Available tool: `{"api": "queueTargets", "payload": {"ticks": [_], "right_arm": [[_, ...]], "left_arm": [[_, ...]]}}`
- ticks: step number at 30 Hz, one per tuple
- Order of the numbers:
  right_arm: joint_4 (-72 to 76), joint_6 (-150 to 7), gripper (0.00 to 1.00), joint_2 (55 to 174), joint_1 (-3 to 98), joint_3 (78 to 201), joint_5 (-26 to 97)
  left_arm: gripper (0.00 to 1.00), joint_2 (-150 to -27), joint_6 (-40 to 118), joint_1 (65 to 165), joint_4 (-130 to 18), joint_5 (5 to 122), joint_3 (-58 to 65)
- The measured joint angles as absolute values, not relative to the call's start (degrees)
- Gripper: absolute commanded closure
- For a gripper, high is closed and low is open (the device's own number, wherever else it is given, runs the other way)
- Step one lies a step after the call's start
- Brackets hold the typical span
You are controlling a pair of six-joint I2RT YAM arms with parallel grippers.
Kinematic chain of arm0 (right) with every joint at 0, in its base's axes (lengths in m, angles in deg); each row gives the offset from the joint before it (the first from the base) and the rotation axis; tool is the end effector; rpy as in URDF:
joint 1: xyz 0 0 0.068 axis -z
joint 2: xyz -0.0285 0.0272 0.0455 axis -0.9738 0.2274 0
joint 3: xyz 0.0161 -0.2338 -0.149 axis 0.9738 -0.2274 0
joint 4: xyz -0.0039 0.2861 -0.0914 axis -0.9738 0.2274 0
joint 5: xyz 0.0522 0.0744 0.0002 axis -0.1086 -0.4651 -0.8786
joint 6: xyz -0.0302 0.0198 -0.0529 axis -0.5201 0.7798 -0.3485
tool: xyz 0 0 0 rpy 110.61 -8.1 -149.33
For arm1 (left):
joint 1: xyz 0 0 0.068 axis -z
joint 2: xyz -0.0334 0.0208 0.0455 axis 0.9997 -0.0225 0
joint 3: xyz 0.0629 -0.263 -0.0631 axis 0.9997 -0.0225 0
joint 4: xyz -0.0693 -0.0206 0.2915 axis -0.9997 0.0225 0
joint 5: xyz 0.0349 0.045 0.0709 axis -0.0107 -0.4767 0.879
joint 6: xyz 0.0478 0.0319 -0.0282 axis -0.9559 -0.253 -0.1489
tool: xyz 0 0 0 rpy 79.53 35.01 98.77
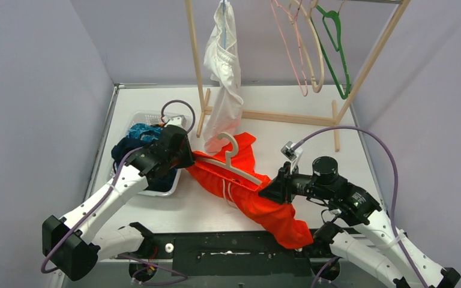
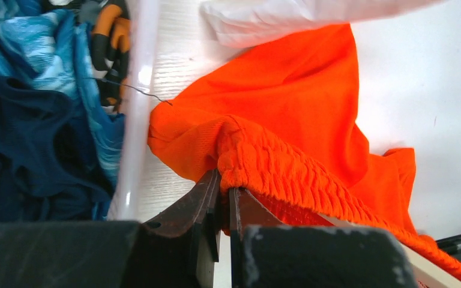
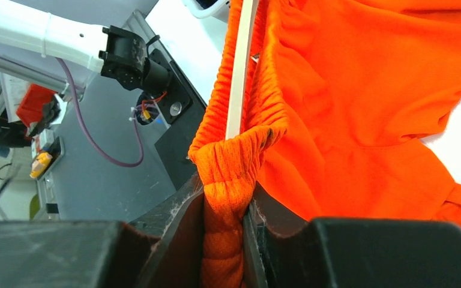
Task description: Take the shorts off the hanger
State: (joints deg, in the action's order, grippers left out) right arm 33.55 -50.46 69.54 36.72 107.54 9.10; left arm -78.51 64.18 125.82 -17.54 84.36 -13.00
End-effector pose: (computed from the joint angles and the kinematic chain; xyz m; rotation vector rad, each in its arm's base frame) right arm 0.1214 0.1387 0.3232 -0.6511 2.0779 1.3160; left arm 0.2329 -0.1627 0.2844 -0.1024 2.3700 -0.3757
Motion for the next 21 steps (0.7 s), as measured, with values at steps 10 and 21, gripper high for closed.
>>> {"api": "queueTargets", "payload": {"ticks": [10, 21], "right_arm": [[34.36, -53.63, 1.00, 66.50, 36.30, 107.50, 11.57], [34.18, -53.37, 1.00, 60.86, 36.26, 105.24, 9.62]], "left_arm": [[1.00, -77.84, 64.59, 116.11, -17.03, 74.44, -13.32], [1.00, -76.57, 65.77, 112.70, -17.91, 68.12, -15.64]]}}
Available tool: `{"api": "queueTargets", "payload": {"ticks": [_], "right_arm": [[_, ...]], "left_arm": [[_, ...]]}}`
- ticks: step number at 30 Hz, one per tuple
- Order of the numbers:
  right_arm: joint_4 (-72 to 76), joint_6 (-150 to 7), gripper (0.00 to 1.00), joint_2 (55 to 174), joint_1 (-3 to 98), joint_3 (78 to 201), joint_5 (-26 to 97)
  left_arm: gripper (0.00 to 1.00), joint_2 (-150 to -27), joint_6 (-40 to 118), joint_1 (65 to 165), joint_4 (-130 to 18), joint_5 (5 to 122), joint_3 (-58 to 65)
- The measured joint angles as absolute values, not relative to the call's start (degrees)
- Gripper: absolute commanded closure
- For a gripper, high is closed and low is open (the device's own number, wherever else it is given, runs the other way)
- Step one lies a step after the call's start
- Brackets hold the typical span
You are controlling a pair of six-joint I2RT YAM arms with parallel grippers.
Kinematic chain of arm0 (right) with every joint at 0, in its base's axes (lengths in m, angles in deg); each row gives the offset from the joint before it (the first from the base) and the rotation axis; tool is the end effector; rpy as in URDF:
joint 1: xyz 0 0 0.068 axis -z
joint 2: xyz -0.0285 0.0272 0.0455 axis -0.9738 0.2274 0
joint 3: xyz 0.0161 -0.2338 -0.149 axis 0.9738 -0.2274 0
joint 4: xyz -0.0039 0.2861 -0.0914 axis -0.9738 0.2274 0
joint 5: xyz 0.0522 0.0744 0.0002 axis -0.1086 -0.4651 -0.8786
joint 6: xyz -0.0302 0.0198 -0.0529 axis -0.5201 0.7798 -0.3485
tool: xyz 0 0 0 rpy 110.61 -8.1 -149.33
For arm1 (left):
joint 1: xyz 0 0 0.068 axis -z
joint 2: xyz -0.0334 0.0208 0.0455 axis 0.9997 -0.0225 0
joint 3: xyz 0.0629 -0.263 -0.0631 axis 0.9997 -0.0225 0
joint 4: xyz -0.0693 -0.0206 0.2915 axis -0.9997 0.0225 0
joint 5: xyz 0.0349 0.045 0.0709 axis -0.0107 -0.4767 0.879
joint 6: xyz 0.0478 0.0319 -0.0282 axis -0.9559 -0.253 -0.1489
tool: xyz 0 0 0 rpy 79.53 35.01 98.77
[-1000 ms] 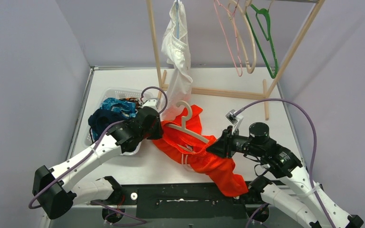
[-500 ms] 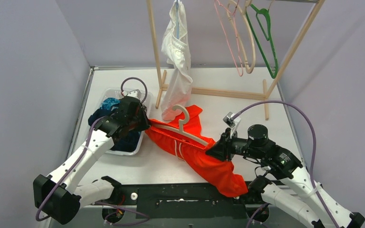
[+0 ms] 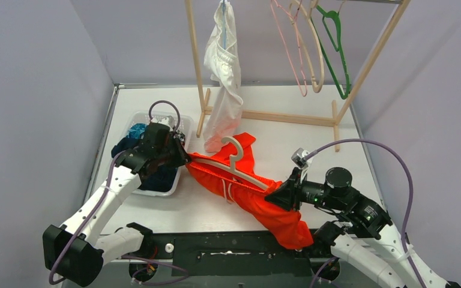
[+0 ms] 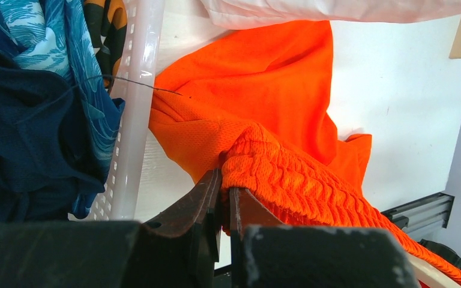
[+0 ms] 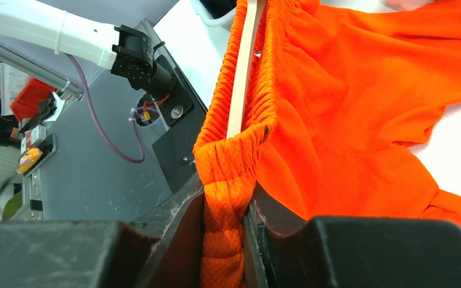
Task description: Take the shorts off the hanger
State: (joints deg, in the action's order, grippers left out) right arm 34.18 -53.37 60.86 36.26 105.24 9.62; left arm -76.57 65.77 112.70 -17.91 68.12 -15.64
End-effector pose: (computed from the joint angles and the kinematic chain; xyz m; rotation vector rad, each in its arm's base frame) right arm 0.0981 0.1201 0.3292 -0.7097 1.9367 1.2977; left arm 0.2510 -0.1151 0.2755 -0.2777 2.4355 -0.5835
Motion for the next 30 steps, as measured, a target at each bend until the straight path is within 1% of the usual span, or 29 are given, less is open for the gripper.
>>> {"api": "queueTargets", "payload": {"ticks": [12, 23, 30], "right_arm": [[34.38, -53.37, 1.00, 57.45, 36.26, 104.92, 9.73], [32.32, -53.39, 1.00, 54.74, 36.26, 102.53, 9.54], [31.58, -52.52, 1.00, 50.59, 36.26, 100.24, 9.38]], "left_arm": [[0.98, -76.22, 66.08, 108.22, -20.95, 59.88, -17.98], [1.00, -78.73, 65.10, 99.81, -22.17, 45.65, -19.09], [1.00, -82.75, 60.77, 98.89, -23.46, 37.94, -19.07]]}}
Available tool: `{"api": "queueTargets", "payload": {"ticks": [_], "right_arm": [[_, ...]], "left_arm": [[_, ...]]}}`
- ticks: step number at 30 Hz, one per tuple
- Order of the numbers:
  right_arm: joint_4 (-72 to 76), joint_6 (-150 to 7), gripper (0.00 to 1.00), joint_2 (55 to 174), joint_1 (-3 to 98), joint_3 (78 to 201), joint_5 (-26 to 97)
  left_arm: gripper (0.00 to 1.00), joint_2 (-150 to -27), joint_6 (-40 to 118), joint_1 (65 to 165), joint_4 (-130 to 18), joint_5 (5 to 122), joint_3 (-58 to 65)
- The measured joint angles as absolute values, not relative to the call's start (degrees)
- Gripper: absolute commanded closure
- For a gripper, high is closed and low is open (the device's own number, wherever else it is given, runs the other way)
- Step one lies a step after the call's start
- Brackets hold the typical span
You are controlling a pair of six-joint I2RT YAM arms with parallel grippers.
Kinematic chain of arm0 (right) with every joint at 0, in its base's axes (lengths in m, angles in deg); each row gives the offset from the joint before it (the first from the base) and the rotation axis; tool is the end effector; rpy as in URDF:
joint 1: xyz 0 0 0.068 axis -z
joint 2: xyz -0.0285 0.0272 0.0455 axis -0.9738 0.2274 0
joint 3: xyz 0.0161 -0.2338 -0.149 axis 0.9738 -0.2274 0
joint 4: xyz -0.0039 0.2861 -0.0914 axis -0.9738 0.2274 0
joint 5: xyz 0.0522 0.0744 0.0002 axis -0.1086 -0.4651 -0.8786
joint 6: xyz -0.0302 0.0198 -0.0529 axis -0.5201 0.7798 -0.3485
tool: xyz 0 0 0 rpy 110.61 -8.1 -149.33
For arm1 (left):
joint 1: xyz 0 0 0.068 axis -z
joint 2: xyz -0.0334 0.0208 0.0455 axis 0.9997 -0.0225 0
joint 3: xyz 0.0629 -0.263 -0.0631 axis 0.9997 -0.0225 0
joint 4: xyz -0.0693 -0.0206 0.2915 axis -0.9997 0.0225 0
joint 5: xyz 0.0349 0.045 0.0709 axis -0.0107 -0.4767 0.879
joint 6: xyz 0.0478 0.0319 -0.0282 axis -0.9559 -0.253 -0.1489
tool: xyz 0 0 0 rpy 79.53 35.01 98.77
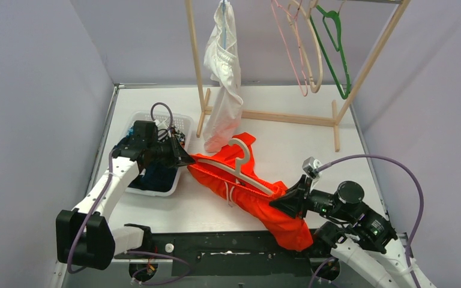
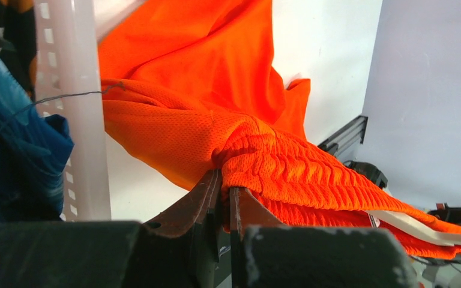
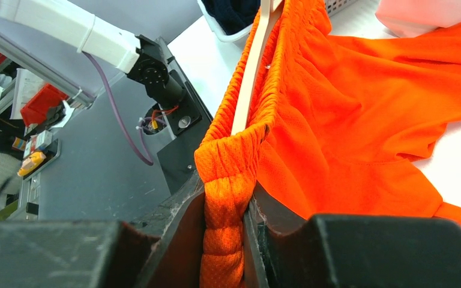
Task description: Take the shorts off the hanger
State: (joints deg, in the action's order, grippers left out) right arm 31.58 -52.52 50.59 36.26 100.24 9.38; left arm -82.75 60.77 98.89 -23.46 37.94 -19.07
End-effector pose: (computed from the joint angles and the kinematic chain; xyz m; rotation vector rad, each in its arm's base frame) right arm 0.0773 0.1026 0.3234 -0.7098 1.7923 1.3257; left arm 0.2791 -0.0781 0.2388 -0.2338 2.5127 -1.0496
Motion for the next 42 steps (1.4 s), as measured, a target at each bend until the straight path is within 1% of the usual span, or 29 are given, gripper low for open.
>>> {"api": "queueTargets", "payload": {"ticks": [5, 9, 13, 16, 19, 22, 24, 26, 29, 30, 31, 34, 38, 39, 42], "right_arm": [[30.90, -51.84, 1.00, 48.07, 36.26, 98.29, 9.19], [31.60, -52.21, 1.00, 49.71, 36.26, 98.29, 10.17], [32.08, -52.67, 1.00, 54.78, 36.24, 99.50, 13.99], [32.65, -53.24, 1.00, 62.13, 36.24, 102.75, 17.25], [31.38, -53.81, 0.91, 69.43, 36.19, 104.13, 18.32], [31.16, -54.24, 0.79, 75.29, 36.19, 104.13, 18.91], [31.19, -54.46, 0.69, 79.24, 36.19, 104.06, 19.15], [31.03, -54.51, 0.62, 81.91, 36.19, 103.71, 19.11], [30.42, -54.35, 0.39, 83.04, 36.19, 101.68, 19.09], [30.53, -54.16, 0.32, 83.04, 36.19, 101.16, 19.26], [30.81, -53.92, 0.28, 83.02, 36.21, 100.96, 19.68], [30.81, -53.61, 0.22, 82.37, 36.21, 100.96, 21.67], [29.50, -53.33, 0.20, 80.64, 36.28, 100.96, 23.98], [28.78, -53.06, 0.20, 80.66, 36.28, 100.96, 24.53], [24.10, -50.57, 0.26, 82.28, 36.28, 100.68, 26.96]], "left_arm": [[1.00, -87.69, 58.67, 98.28, -23.24, 32.26, -18.37], [1.00, -90.67, 58.01, 97.99, -22.41, 30.38, -17.89], [1.00, -90.53, 57.88, 98.01, -21.34, 30.05, -15.88], [1.00, -88.09, 57.93, 99.52, -21.51, 32.80, -15.18], [1.00, -84.74, 58.30, 102.17, -22.41, 36.02, -15.23], [1.00, -83.45, 58.74, 105.07, -24.05, 39.29, -15.86], [1.00, -83.43, 59.46, 107.21, -25.29, 41.39, -17.30], [1.00, -83.43, 60.48, 108.96, -27.02, 42.70, -19.86], [1.00, -83.43, 62.28, 110.01, -28.60, 43.80, -23.60], [1.00, -83.43, 62.74, 110.06, -28.84, 44.34, -24.45], [1.00, -83.43, 63.11, 110.12, -28.94, 44.82, -25.02], [1.00, -83.43, 63.70, 110.17, -29.56, 45.87, -25.56], [1.00, -83.37, 63.96, 110.34, -30.61, 46.66, -25.56], [1.00, -83.37, 64.02, 110.38, -30.72, 46.77, -25.56], [1.00, -83.34, 64.16, 110.41, -30.78, 47.05, -25.56]]}}
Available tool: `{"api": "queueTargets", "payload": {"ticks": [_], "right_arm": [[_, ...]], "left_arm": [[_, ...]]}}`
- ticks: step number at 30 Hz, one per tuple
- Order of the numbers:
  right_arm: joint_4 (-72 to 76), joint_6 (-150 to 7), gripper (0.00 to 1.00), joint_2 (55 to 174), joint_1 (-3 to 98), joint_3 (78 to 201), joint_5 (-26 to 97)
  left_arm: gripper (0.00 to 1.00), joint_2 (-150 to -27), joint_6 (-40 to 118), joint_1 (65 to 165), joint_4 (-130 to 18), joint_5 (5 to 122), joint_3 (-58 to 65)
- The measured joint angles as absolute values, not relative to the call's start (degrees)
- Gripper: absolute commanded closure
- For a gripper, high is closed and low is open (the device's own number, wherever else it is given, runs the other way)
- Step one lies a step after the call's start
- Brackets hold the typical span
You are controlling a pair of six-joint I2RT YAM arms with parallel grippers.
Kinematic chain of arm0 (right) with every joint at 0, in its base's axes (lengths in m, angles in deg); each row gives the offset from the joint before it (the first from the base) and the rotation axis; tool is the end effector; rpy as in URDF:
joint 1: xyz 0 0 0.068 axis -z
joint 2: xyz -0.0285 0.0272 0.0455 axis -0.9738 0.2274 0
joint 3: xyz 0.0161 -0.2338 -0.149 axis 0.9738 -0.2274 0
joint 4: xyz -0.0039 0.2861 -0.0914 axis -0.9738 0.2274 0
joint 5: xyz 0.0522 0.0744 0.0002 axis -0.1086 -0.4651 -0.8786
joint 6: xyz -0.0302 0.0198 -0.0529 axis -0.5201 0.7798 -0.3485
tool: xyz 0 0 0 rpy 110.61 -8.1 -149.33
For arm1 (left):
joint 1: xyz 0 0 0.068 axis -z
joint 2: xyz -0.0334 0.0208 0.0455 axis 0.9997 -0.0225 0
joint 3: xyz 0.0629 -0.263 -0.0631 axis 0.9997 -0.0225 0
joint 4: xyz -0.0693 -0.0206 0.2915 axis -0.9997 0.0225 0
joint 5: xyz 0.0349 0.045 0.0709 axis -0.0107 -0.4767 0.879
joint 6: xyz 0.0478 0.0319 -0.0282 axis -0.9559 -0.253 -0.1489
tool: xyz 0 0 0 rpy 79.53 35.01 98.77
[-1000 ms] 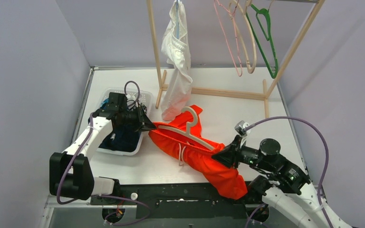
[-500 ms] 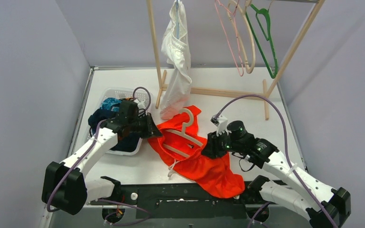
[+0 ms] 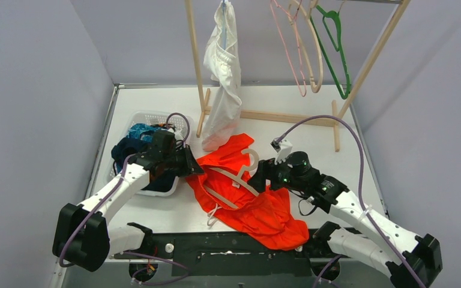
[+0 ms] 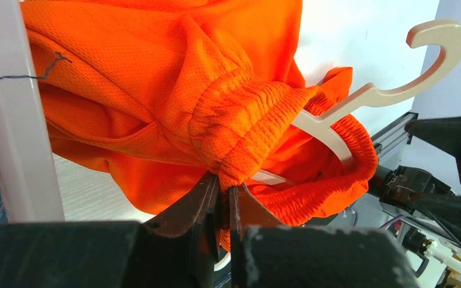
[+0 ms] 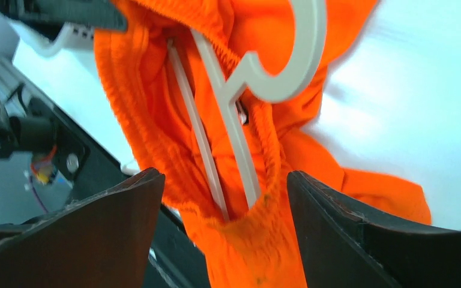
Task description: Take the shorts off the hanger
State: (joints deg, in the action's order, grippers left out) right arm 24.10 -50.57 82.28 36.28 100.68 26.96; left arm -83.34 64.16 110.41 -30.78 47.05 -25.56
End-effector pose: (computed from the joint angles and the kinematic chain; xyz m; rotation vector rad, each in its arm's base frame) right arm 0.1696 0.1635 0.2479 -0.4315 2.2733 0.9565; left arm 0.2591 -0.1254 0.2017 -0.1341 2.5739 -0.9538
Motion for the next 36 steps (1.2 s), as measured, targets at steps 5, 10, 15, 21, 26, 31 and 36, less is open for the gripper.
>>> {"api": "queueTargets", "payload": {"ticks": [5, 10, 15, 21, 26, 31, 36], "right_arm": [[11.89, -45.11, 0.45, 89.19, 36.26, 97.62, 29.19], [5.83, -43.43, 0.55, 99.35, 35.19, 98.64, 27.11], [2.93, -42.84, 0.58, 105.21, 34.07, 99.87, 25.27], [-1.16, -42.66, 0.74, 109.34, 33.94, 99.87, 23.26], [-1.93, -43.78, 0.58, 110.06, 33.77, 99.80, 23.37], [-3.33, -46.31, 0.51, 108.62, 33.57, 98.12, 23.33], [-5.29, -49.72, 0.52, 108.60, 30.68, 94.86, 25.82]], "left_arm": [[1.00, -83.21, 64.31, 110.43, -30.78, 47.27, -25.63], [1.00, -83.15, 64.35, 110.45, -30.72, 47.51, -25.63], [1.00, -82.86, 64.44, 110.69, -30.69, 47.99, -25.63], [1.00, -82.56, 64.66, 110.76, -30.69, 48.39, -25.63], [1.00, -82.36, 64.66, 110.76, -30.43, 49.11, -25.63], [1.00, -81.92, 64.66, 110.76, -30.17, 49.39, -25.63], [1.00, -81.75, 64.66, 110.76, -29.80, 49.76, -25.61]]}}
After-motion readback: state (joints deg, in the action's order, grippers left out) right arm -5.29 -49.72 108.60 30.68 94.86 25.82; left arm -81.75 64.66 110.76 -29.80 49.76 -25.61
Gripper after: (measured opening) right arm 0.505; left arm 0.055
